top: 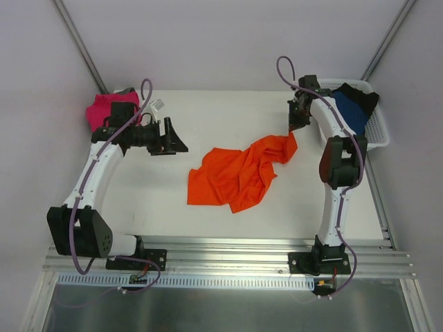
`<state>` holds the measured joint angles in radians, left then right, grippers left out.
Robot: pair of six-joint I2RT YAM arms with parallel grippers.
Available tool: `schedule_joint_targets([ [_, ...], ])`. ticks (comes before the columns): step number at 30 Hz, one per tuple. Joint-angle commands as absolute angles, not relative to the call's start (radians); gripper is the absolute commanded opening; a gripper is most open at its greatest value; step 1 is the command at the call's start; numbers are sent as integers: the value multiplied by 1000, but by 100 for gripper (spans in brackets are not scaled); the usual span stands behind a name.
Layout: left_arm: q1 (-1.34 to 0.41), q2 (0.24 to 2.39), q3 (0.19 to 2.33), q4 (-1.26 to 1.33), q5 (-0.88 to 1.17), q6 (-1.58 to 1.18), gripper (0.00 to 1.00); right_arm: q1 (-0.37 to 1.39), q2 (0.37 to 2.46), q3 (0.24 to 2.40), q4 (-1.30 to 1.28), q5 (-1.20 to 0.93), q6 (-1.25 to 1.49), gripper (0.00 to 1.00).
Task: Fold and stack the t-shirts
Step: Flatten the tshirt out
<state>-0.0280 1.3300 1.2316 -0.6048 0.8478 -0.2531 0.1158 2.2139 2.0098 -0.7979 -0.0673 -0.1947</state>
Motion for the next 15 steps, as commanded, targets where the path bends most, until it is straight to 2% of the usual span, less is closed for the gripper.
schedule_joint_targets([
  [1,-104,1387,1226,-708,794,-83,72,114,2106,1990,-805,-75,-176,1],
  [4,-208,1456,1253,-791,695,75,68,115,2088,1974,-808,-83,-173,1],
  [6,-271,1477,1249,-821,554,180,66,115,2074,1967,-808,-86,-173,0],
  [7,-349,1477,1241,-822,511,213,65,114,2069,1960,-807,-86,-173,1],
  [8,-385,1476,1226,-821,420,236,65,114,2066,1957,-807,-86,-173,1],
  [15,-569,1490,1168,-775,183,349,64,115,2028,1922,-798,-83,-176,1],
])
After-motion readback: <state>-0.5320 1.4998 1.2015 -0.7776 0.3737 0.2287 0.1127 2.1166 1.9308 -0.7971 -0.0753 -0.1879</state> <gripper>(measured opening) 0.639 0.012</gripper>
